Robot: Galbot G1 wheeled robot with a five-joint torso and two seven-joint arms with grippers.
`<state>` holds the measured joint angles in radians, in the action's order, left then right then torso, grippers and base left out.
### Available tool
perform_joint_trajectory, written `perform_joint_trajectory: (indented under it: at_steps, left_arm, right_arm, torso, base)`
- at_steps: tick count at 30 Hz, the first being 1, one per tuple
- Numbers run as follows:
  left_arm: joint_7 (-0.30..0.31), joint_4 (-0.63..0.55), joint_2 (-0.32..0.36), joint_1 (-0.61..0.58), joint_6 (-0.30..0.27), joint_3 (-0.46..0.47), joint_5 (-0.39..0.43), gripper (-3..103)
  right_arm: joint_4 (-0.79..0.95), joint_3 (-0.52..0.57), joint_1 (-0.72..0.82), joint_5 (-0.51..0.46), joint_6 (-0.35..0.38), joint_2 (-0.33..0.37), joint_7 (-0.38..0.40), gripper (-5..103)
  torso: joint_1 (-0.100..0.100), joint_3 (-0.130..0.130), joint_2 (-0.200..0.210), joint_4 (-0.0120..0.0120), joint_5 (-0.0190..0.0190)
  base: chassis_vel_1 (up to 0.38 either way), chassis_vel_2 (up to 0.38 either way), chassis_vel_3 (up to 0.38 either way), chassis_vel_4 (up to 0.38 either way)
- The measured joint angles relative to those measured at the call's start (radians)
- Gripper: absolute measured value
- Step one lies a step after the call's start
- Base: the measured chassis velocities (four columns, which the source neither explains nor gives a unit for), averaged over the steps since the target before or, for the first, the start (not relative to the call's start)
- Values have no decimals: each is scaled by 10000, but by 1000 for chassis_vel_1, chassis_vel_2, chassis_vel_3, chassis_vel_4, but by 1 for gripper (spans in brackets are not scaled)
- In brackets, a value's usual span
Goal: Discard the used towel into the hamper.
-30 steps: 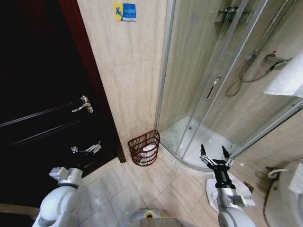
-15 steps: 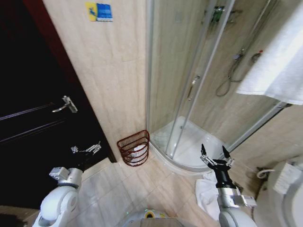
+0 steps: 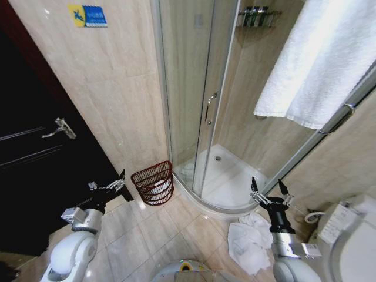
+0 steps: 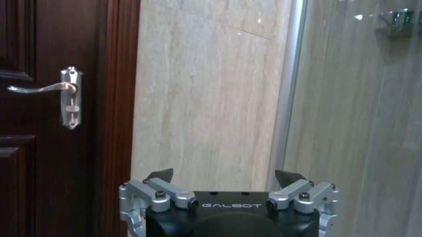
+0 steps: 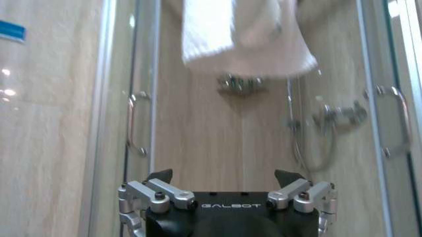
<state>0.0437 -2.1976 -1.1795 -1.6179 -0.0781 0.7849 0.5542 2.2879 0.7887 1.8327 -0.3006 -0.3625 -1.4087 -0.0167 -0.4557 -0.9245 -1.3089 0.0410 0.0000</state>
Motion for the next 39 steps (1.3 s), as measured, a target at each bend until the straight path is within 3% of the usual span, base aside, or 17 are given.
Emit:
perform_joint_trajectory:
  at_steps: [10,29,39]
  left_arm:
    - [0,1,-2,1,0,-1,0,100]
    - [-2,1,-2,1,0,-1,0,100]
    - [-3,1,-2,1,0,-2,0,100]
  right_arm:
    - [2174,1017,-206,-344,1570,1103,933,100]
    - [2157,1339,-365,-466,1376,983,957,100]
    - [2119,1255,-444,-553,1277,1075,927,100]
  torso:
    - [-1,0,0,0,0]
    - [0,0,0,1,-3]
    - [-1,-1,0,-1,5]
  base:
    - [11,10,-11,-16]
    - [-9,-9,13,11]
    - [-165,-147,151,180]
